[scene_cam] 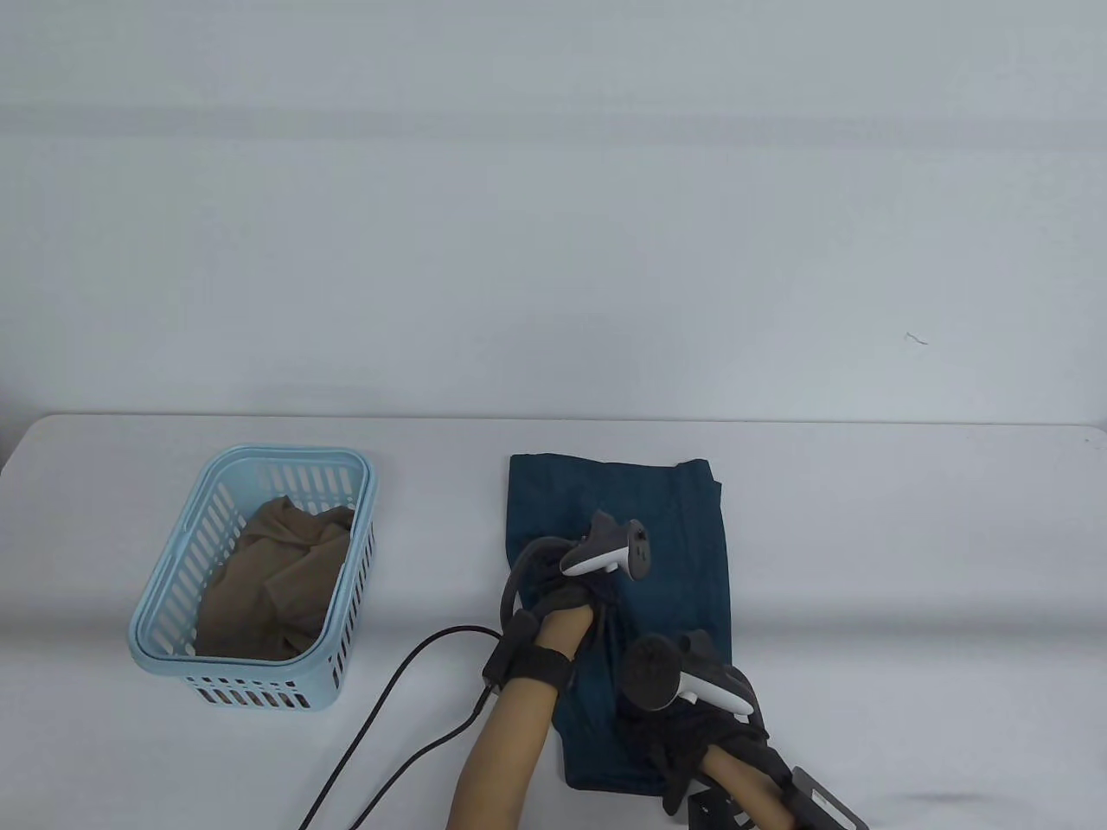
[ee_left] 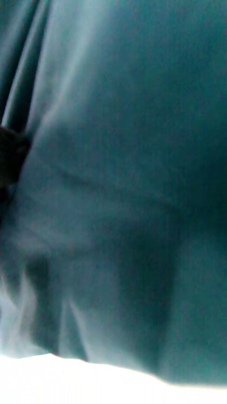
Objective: Roll shorts into tight roll
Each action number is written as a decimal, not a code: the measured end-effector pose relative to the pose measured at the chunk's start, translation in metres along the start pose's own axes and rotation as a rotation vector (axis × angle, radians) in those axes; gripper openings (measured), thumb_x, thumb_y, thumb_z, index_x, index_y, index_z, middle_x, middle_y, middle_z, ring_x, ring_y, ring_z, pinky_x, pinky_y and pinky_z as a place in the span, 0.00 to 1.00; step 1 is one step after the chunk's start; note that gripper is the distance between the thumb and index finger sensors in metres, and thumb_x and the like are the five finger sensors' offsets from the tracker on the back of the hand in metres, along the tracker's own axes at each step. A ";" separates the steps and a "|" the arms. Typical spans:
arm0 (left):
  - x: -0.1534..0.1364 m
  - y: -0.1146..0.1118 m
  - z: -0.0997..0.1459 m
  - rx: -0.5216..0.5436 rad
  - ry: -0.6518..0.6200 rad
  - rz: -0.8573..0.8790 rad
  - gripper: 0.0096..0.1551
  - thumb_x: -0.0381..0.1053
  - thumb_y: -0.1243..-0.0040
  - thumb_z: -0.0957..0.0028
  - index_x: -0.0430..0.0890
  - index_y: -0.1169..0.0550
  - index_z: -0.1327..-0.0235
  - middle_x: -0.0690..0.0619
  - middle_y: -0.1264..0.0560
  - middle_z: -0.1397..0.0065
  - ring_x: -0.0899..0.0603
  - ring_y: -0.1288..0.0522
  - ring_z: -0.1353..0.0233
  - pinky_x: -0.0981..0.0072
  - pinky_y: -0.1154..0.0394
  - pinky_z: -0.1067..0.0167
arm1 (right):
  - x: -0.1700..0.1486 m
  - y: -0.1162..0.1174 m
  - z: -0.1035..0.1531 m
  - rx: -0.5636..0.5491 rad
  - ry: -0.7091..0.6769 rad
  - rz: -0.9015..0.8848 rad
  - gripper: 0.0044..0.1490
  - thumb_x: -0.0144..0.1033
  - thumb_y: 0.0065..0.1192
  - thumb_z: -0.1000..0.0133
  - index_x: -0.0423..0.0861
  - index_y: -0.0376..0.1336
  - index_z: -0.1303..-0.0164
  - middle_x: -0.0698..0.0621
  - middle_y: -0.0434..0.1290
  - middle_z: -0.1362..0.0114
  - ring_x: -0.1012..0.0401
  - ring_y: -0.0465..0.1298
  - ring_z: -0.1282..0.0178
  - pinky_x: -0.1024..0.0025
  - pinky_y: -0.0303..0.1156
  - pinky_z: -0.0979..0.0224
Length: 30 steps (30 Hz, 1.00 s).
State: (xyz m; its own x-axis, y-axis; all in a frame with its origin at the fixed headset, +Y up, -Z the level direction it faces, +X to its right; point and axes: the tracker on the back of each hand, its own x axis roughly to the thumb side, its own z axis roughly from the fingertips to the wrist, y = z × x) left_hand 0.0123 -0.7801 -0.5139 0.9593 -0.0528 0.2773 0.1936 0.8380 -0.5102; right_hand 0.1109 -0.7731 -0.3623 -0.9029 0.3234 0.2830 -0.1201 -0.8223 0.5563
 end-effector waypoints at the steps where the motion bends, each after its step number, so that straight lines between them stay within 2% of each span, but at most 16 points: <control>1: -0.002 0.001 0.000 -0.008 -0.008 0.007 0.34 0.49 0.50 0.41 0.45 0.48 0.27 0.37 0.56 0.17 0.28 0.52 0.17 0.22 0.58 0.31 | 0.000 0.000 0.000 0.001 0.005 -0.002 0.35 0.39 0.48 0.40 0.31 0.54 0.29 0.29 0.60 0.36 0.45 0.70 0.43 0.55 0.67 0.38; 2: -0.005 0.003 0.001 -0.044 -0.026 0.031 0.35 0.51 0.50 0.41 0.45 0.49 0.26 0.37 0.57 0.17 0.28 0.53 0.17 0.22 0.60 0.31 | 0.000 -0.002 -0.001 0.010 0.019 -0.008 0.35 0.40 0.48 0.40 0.32 0.54 0.28 0.29 0.61 0.36 0.46 0.70 0.43 0.55 0.67 0.37; 4: -0.013 0.007 0.009 -0.033 -0.049 0.099 0.36 0.53 0.51 0.41 0.44 0.46 0.23 0.37 0.56 0.17 0.28 0.54 0.17 0.22 0.60 0.32 | -0.002 -0.008 -0.002 0.080 0.043 -0.052 0.36 0.40 0.47 0.40 0.32 0.53 0.26 0.29 0.60 0.34 0.45 0.69 0.41 0.53 0.66 0.35; 5: -0.019 0.010 0.019 0.030 -0.049 0.141 0.37 0.53 0.51 0.42 0.42 0.46 0.23 0.35 0.56 0.17 0.27 0.54 0.18 0.22 0.60 0.32 | -0.005 -0.013 -0.001 0.143 0.039 -0.101 0.37 0.40 0.47 0.40 0.33 0.52 0.25 0.29 0.59 0.32 0.44 0.69 0.39 0.52 0.65 0.34; 6: -0.022 0.013 0.028 0.086 -0.052 0.162 0.39 0.53 0.51 0.42 0.41 0.47 0.22 0.35 0.56 0.17 0.26 0.53 0.18 0.22 0.59 0.32 | -0.007 -0.017 0.001 0.159 0.028 -0.129 0.37 0.40 0.47 0.39 0.34 0.52 0.24 0.29 0.58 0.29 0.42 0.68 0.36 0.50 0.64 0.32; 8: -0.028 0.021 0.056 0.181 -0.108 0.189 0.41 0.53 0.51 0.42 0.39 0.50 0.22 0.34 0.57 0.18 0.25 0.54 0.18 0.22 0.59 0.33 | -0.013 -0.030 0.014 0.086 0.000 -0.188 0.36 0.40 0.47 0.40 0.36 0.53 0.23 0.32 0.58 0.24 0.41 0.67 0.32 0.46 0.63 0.30; 10: -0.031 0.024 0.088 0.215 -0.143 0.163 0.43 0.53 0.51 0.42 0.38 0.52 0.22 0.32 0.60 0.18 0.24 0.56 0.19 0.21 0.60 0.33 | -0.020 -0.044 0.033 -0.059 -0.009 -0.191 0.36 0.40 0.48 0.40 0.36 0.53 0.23 0.33 0.59 0.24 0.41 0.67 0.30 0.45 0.62 0.29; 12: -0.031 0.024 0.116 0.254 -0.192 0.127 0.44 0.53 0.50 0.42 0.37 0.53 0.22 0.32 0.61 0.18 0.23 0.57 0.19 0.21 0.59 0.33 | -0.026 -0.050 0.050 -0.127 -0.016 -0.172 0.39 0.42 0.50 0.40 0.36 0.51 0.22 0.33 0.57 0.23 0.41 0.66 0.29 0.46 0.62 0.28; 15: -0.026 0.014 0.156 0.307 -0.280 0.102 0.43 0.53 0.49 0.43 0.36 0.50 0.22 0.32 0.57 0.18 0.24 0.55 0.19 0.22 0.58 0.33 | -0.033 -0.048 0.069 -0.169 -0.022 -0.153 0.40 0.42 0.52 0.41 0.37 0.50 0.22 0.34 0.57 0.23 0.42 0.65 0.28 0.46 0.61 0.27; 17: -0.019 -0.001 0.181 0.315 -0.340 0.097 0.43 0.52 0.48 0.43 0.37 0.49 0.22 0.32 0.56 0.18 0.24 0.53 0.19 0.22 0.57 0.33 | -0.035 -0.038 0.076 -0.183 -0.037 -0.125 0.41 0.42 0.54 0.42 0.37 0.49 0.22 0.34 0.56 0.22 0.42 0.64 0.27 0.46 0.61 0.27; 22: 0.003 -0.042 0.208 0.295 -0.453 0.071 0.43 0.53 0.46 0.44 0.36 0.46 0.23 0.30 0.55 0.18 0.23 0.51 0.20 0.22 0.54 0.32 | -0.028 -0.007 0.076 -0.186 -0.081 0.041 0.45 0.45 0.56 0.44 0.39 0.46 0.21 0.36 0.51 0.20 0.41 0.57 0.23 0.43 0.54 0.23; 26: 0.018 -0.069 0.205 0.262 -0.491 0.029 0.42 0.53 0.45 0.45 0.38 0.44 0.23 0.31 0.49 0.20 0.25 0.45 0.22 0.24 0.51 0.31 | -0.014 0.009 0.074 -0.143 -0.103 0.171 0.48 0.48 0.58 0.46 0.40 0.45 0.21 0.37 0.50 0.19 0.41 0.55 0.22 0.43 0.51 0.22; 29: 0.023 -0.084 0.198 0.174 -0.489 -0.030 0.41 0.54 0.45 0.45 0.38 0.42 0.23 0.33 0.43 0.21 0.27 0.39 0.24 0.24 0.47 0.31 | -0.008 0.019 0.071 -0.123 -0.117 0.204 0.48 0.48 0.59 0.46 0.40 0.47 0.22 0.37 0.52 0.21 0.42 0.56 0.24 0.43 0.52 0.23; 30: 0.024 -0.089 0.196 0.176 -0.482 -0.067 0.41 0.54 0.45 0.45 0.39 0.42 0.23 0.33 0.41 0.22 0.28 0.37 0.24 0.24 0.46 0.31 | -0.006 0.022 0.070 -0.118 -0.107 0.240 0.48 0.48 0.59 0.47 0.40 0.47 0.22 0.38 0.52 0.21 0.42 0.57 0.24 0.43 0.52 0.23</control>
State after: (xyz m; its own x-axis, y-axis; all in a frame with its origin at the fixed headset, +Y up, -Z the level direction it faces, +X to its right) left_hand -0.0221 -0.7492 -0.3022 0.7343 0.1126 0.6694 0.1737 0.9222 -0.3456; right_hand 0.1422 -0.7605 -0.2972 -0.8637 0.1550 0.4796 0.0389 -0.9282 0.3701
